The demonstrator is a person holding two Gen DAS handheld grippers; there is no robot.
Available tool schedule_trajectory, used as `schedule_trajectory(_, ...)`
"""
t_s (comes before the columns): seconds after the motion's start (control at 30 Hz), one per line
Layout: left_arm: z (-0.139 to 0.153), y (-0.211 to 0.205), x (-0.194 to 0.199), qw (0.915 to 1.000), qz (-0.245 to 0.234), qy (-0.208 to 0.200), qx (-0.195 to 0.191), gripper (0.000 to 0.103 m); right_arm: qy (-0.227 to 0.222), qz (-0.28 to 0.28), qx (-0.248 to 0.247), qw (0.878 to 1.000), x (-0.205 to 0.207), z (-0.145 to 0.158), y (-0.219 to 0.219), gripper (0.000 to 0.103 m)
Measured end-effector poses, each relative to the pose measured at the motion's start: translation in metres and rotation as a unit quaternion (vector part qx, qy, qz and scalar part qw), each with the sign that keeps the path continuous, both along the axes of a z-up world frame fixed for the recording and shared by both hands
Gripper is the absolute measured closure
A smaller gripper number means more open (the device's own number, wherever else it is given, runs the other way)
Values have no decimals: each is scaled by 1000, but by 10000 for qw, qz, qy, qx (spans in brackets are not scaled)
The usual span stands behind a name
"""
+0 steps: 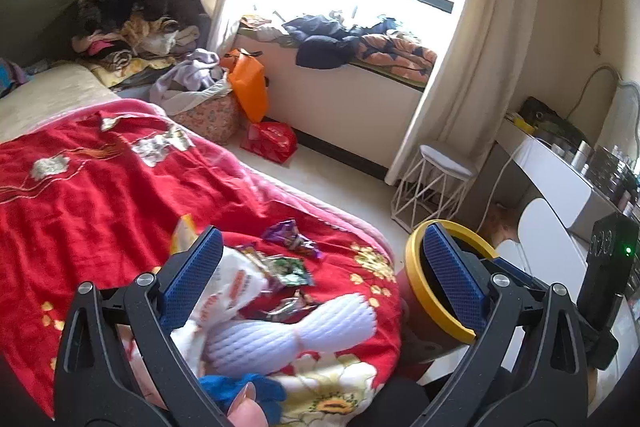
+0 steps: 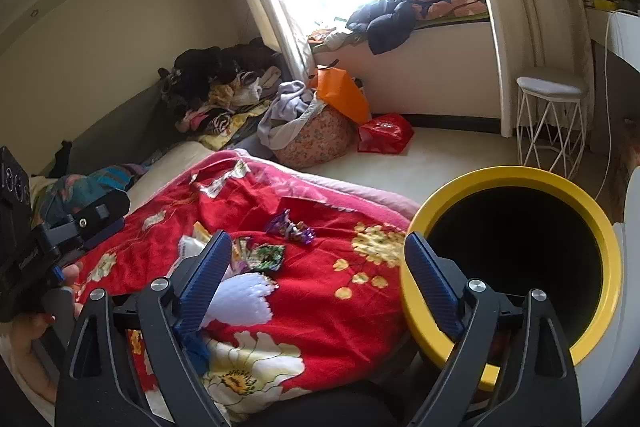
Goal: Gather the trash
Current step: 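Move both open tools back over the trash on the bedspread, then grasp the white printed plastic bag with the left tool while the right tool grasps another foam sleeve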
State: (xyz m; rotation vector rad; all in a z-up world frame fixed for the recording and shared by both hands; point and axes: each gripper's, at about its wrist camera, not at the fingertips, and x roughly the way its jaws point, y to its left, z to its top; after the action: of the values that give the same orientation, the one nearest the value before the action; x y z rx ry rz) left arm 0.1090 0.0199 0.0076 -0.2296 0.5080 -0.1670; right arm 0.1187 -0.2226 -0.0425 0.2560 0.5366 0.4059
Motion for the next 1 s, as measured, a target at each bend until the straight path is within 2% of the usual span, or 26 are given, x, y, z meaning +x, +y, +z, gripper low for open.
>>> schedule_trajectory(0.53, -3, 47, -16, 9989, 463, 22, -93, 10, 108, 375, -141, 9991, -8, -2, 40, 15)
schedule_trajectory(1.0, -30, 95, -31, 9949, 916, 390, -152, 10, 412, 574, -398, 9967, -8, -18, 87, 11)
